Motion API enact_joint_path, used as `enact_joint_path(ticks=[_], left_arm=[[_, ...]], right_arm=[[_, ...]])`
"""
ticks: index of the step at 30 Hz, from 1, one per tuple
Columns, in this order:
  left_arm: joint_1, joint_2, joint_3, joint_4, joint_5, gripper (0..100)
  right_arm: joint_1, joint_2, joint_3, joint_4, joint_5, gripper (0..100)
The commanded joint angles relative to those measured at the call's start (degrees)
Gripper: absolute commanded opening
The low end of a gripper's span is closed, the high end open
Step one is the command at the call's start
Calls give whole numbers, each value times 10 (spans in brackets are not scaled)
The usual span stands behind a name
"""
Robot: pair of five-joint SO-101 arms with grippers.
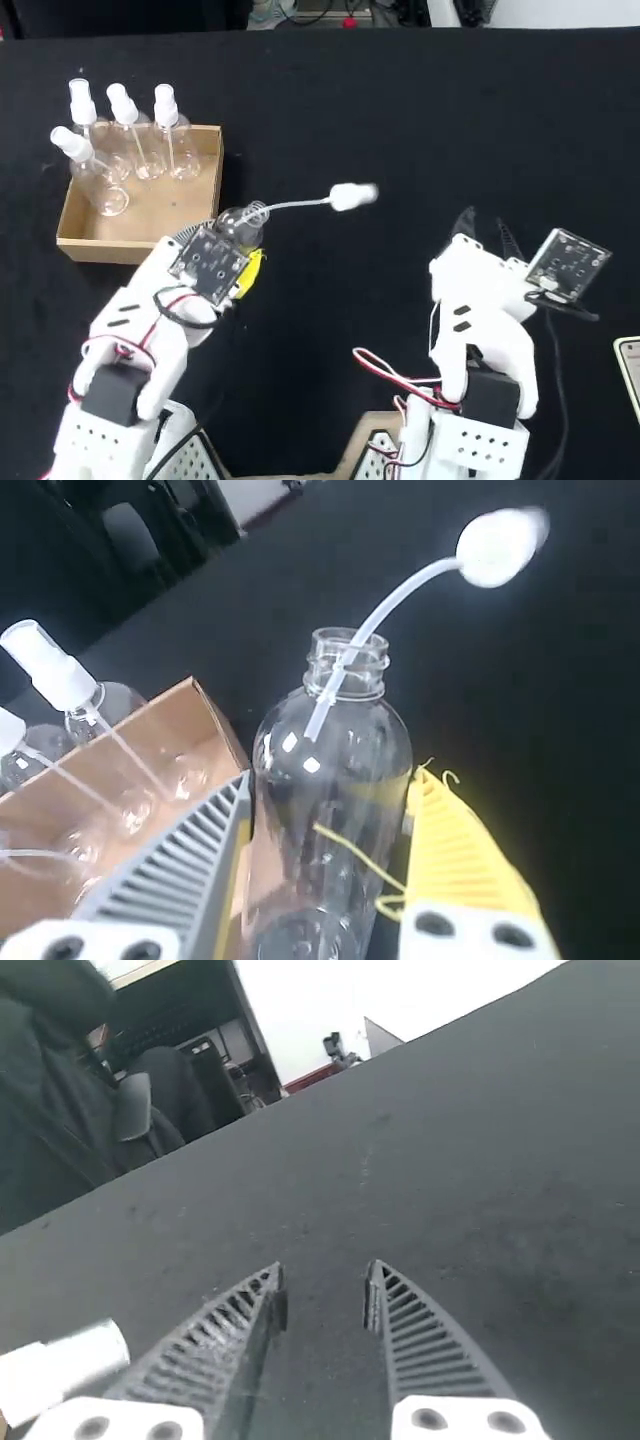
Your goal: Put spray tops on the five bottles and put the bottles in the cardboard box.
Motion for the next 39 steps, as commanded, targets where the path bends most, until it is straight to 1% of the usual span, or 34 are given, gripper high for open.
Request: enact_joint_path(ticks=[1,4,8,12,15,18,20,24,25,30,32,35,39], left_arm=[[7,-105,64,-71,50,173],[7,-155,112,-106,74,173],[4,-141,142,-166,112,173],[7,-144,153,-204,172,173],[7,-144,165,-231,203,173],[7,-144,189,-280,235,173],[7,-144,208,-323,244,173],[8,-144,254,-418,246,173],[8,-144,255,-428,246,173],[8,-144,255,-429,250,173],[8,-144,255,-429,268,173],[8,-144,255,-430,278,173],[7,-144,255,-430,279,173]], right_arm=[[10,-5,-40,-20,-9,131],[11,-5,-37,-21,-9,131],[11,-5,-31,-29,-9,131],[10,-5,-13,-55,-9,131],[8,-5,-5,-65,-9,131],[7,-5,-8,-64,-10,131],[4,-5,-7,-65,-10,131],[-36,-5,-9,-66,-6,131],[-47,-5,-9,-76,-6,131],[-112,0,-2,-176,-5,130],[-143,22,-2,-209,-5,129],[-178,93,-23,-256,-5,129],[-189,228,-96,-302,-9,129]])
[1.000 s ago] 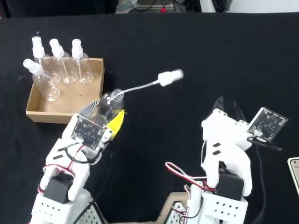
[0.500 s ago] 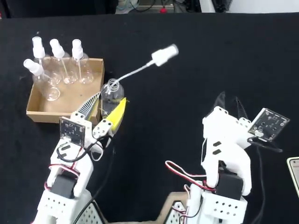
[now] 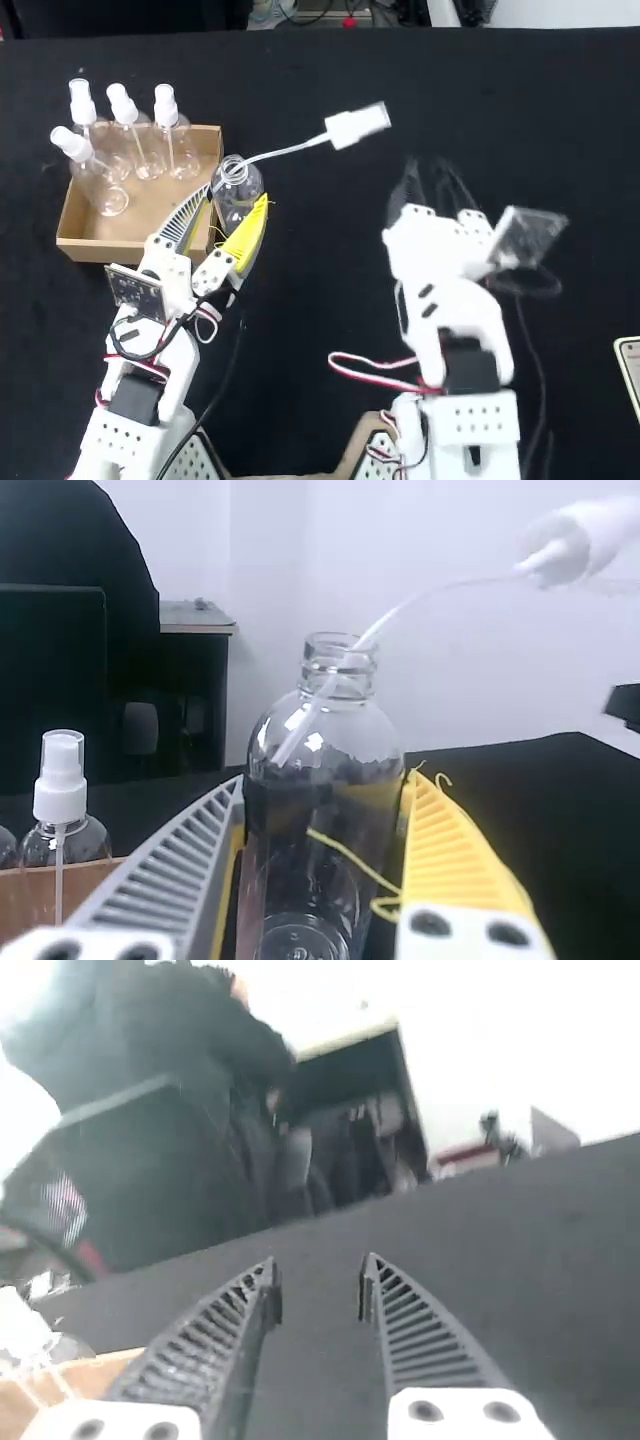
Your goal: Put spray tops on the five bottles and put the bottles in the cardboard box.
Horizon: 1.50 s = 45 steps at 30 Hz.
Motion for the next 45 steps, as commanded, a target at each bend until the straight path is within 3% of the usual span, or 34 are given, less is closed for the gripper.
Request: enact_joint_path(ticks=[1,6,10,23,34,38,41,45], left_arm=[[7,-7,12,-15,7,173],[7,-7,12,-14,7,173],[5,-7,12,-14,7,173],[5,-7,12,-14,4,173],[5,-7,12,-14,4,173],[1,-7,12,-14,4,173],[1,-7,12,-14,4,173],[1,-7,12,-14,4,173]], right_arm=[[-14,127,-95,-47,-5,129],[-40,277,-189,-48,-6,128],[-71,310,-214,-47,-6,128],[-159,146,-214,-22,-2,127],[-171,95,-218,5,-1,127],[-131,87,-220,6,-5,127],[-107,83,-231,56,-8,127],[-128,87,-281,182,-67,149]])
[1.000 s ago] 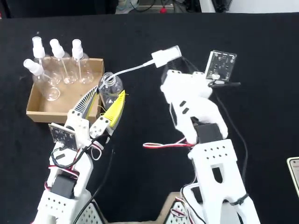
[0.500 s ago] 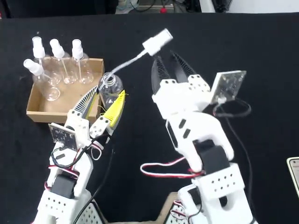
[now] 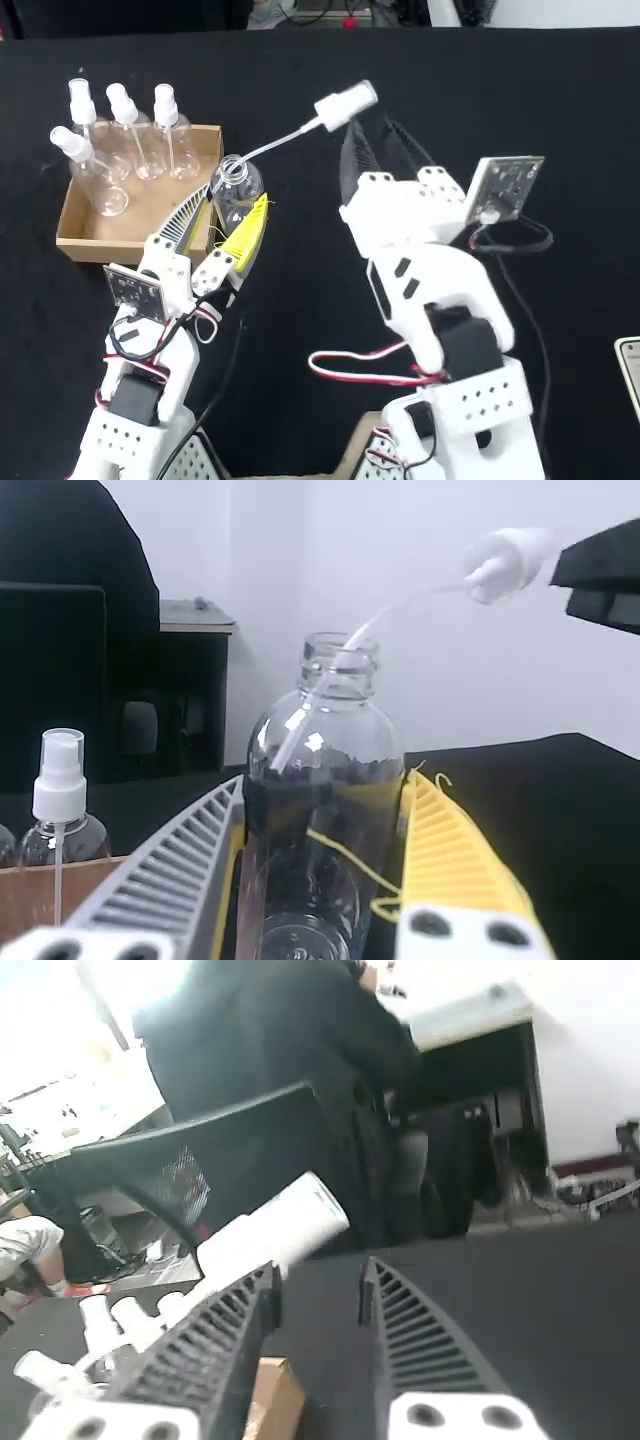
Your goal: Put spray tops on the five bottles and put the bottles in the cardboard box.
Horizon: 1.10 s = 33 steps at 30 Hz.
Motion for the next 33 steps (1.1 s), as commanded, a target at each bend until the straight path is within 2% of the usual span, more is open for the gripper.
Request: enact_joint_path(ticks=[1,4,6,9,14,21,33], left_arm=[[1,-7,12,-14,0,173],[1,-7,12,-14,0,173],[0,-7,12,-14,0,173],[0,-7,12,-14,0,173],[0,-7,12,-14,-1,173],[0,-7,12,-14,-1,173],[0,-7,12,-14,-1,173]], right_arm=[[-14,-22,-73,87,-49,185],[-31,-22,-95,90,-94,343],[-54,-22,-100,86,-135,391],[-79,-21,-103,55,-171,373],[-80,29,-132,17,-237,328],[-80,149,-268,107,-295,329],[-78,233,-343,128,-307,325]])
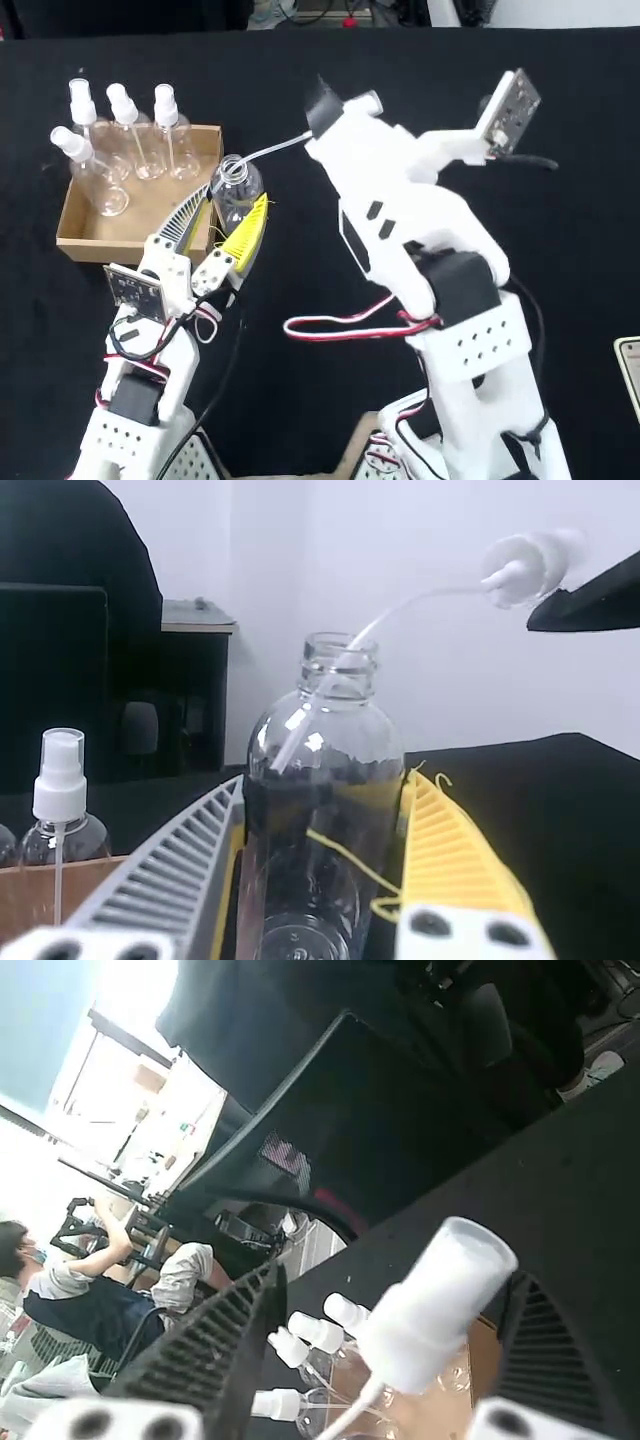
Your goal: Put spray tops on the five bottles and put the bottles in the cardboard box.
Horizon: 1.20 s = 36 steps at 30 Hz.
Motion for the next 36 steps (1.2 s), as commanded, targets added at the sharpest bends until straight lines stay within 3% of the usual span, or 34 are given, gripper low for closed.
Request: enact_joint_path(ticks=[1,4,11,20,28,36], left_arm=[[0,-7,12,-13,-1,173],[0,-7,12,-13,-1,173],[0,-7,12,-13,-1,173],[0,-7,12,-13,-1,173],[0,-7,12,-13,-1,173],[0,-7,12,-13,-1,173]], right_arm=[[-10,0,-36,4,-4,325],[-10,0,-34,6,-4,312],[-9,0,-40,2,15,57],[-13,0,-44,6,55,54],[-102,-12,-42,25,216,54],[-142,-3,-8,9,333,55]])
